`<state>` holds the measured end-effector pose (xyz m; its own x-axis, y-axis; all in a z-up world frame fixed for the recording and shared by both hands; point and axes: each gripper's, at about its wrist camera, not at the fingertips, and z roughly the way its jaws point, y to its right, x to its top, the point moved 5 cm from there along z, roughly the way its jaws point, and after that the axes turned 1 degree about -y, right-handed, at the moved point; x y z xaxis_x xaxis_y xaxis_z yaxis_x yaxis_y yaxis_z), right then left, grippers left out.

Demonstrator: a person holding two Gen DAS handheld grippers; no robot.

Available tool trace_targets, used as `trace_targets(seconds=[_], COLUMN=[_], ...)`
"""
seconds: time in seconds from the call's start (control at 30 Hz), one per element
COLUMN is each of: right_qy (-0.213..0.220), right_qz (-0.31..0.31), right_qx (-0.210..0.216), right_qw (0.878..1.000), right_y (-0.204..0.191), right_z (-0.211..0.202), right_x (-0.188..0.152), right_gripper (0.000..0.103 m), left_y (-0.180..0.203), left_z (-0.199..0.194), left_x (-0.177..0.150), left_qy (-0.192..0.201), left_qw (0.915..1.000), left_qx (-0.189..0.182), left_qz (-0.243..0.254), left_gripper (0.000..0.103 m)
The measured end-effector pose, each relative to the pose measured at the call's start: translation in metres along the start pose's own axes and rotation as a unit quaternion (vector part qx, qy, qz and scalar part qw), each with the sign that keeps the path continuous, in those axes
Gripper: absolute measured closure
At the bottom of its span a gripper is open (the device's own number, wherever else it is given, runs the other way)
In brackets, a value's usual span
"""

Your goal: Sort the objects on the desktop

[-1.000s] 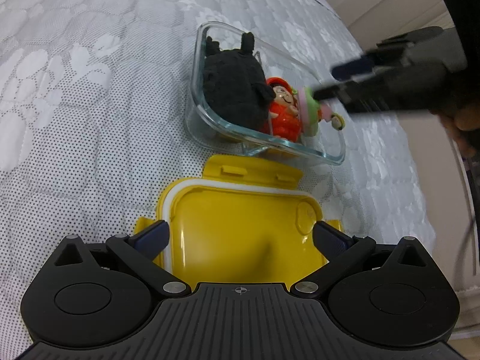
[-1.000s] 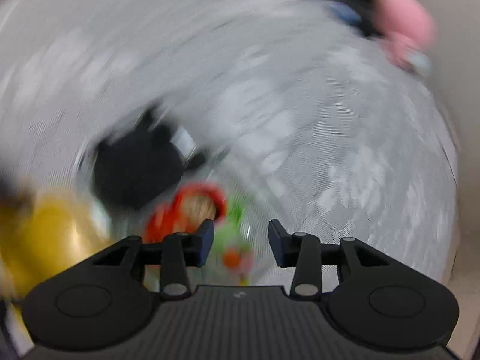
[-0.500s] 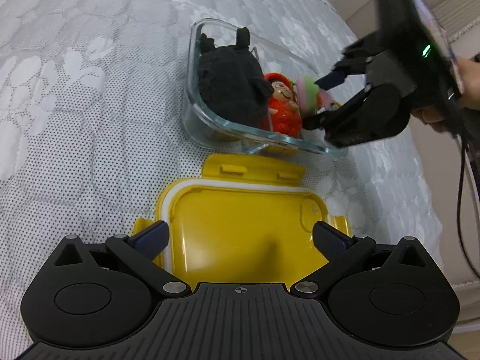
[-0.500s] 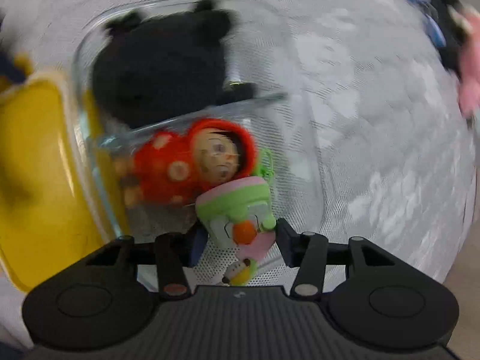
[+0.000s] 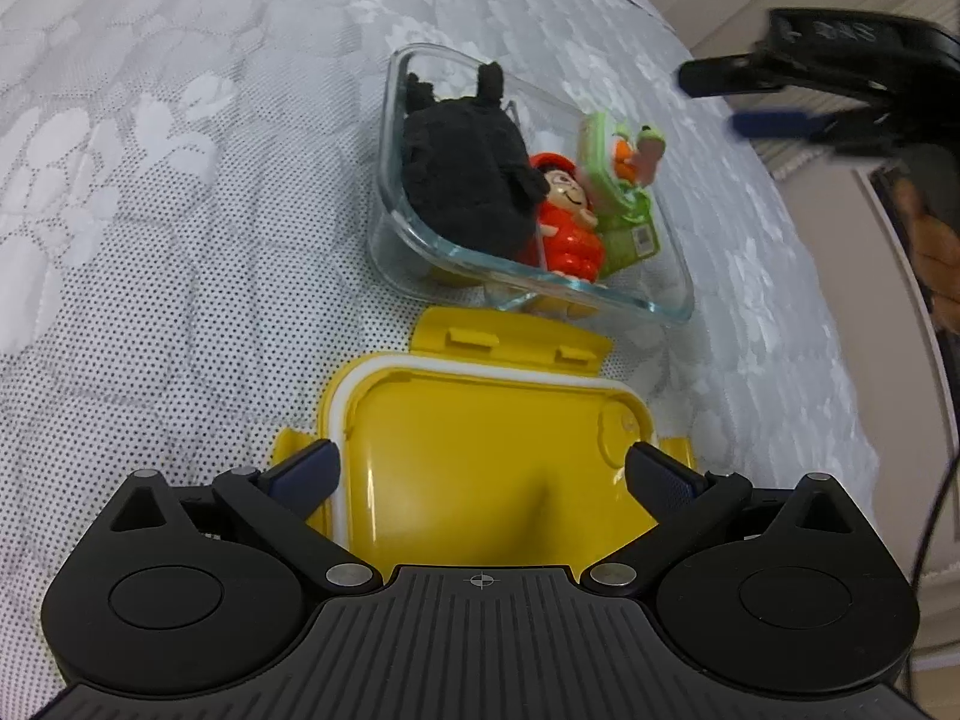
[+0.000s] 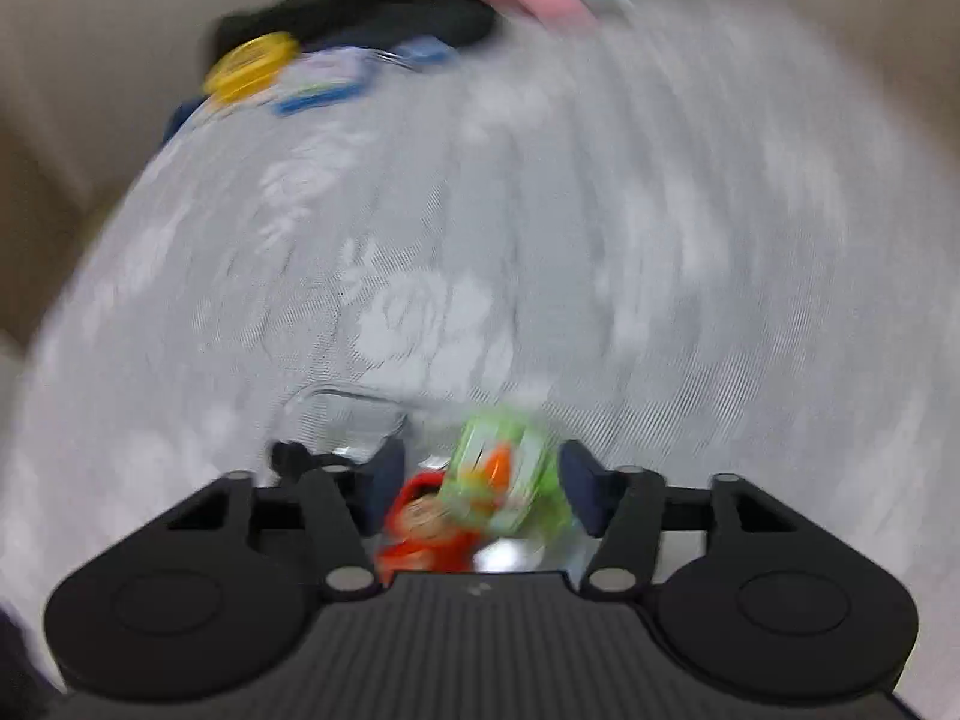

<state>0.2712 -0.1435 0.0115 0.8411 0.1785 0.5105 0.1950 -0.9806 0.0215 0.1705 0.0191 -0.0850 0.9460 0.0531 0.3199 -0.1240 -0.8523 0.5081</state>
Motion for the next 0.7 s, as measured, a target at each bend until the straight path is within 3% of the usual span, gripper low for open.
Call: trace_targets(seconds=[0.07, 0.17, 0.33, 0.4, 0.43, 0.47, 0.53, 0.7], right_qy=[0.005, 0.008, -0.045, -0.057, -0.063, -0.065, -0.062, -0.072], right_qz=[-0.060, -0.115, -0.147, -0.139, -0.133, -0.129, -0.132, -0.126], right_qx=[-0.029, -0.031, -0.048, -0.048, -0.043, -0.040, -0.036, -0.019], right_qw=[0.998, 0.993, 0.987, 0.987, 0.988, 0.989, 0.989, 0.989], right_y=[-0.009, -0.020, -0.033, -0.031, -0.030, -0.028, -0.021, -0.007], right_z=[-0.003, 0.016, 0.065, 0.074, 0.077, 0.077, 0.064, 0.024], right_x=[0.003, 0.003, -0.009, -0.017, -0.021, -0.025, -0.027, -0.029], right_gripper=[0.036, 0.036, 0.038, 0.056, 0.057, 0.067, 0.072, 0.073], left_y=[0.002, 0.002, -0.002, -0.002, -0.001, -0.001, -0.001, 0.000], left_z=[0.002, 0.005, -0.002, -0.001, 0.000, 0.000, 0.000, 0.000], left_x=[0.000, 0.001, -0.001, 0.000, 0.000, -0.001, 0.000, 0.000], left_qy=[-0.001, -0.001, -0.001, -0.002, -0.002, -0.002, -0.001, -0.001], left_qw=[1.0000, 0.9999, 1.0000, 1.0000, 1.0000, 1.0000, 1.0000, 1.0000], left_qx=[0.004, 0.007, 0.001, 0.002, 0.002, 0.001, 0.000, 0.001], left_qz=[0.007, 0.013, 0.007, 0.008, 0.009, 0.009, 0.007, 0.008], left_gripper=[0.000, 0.000, 0.000, 0.000, 0.000, 0.000, 0.000, 0.000])
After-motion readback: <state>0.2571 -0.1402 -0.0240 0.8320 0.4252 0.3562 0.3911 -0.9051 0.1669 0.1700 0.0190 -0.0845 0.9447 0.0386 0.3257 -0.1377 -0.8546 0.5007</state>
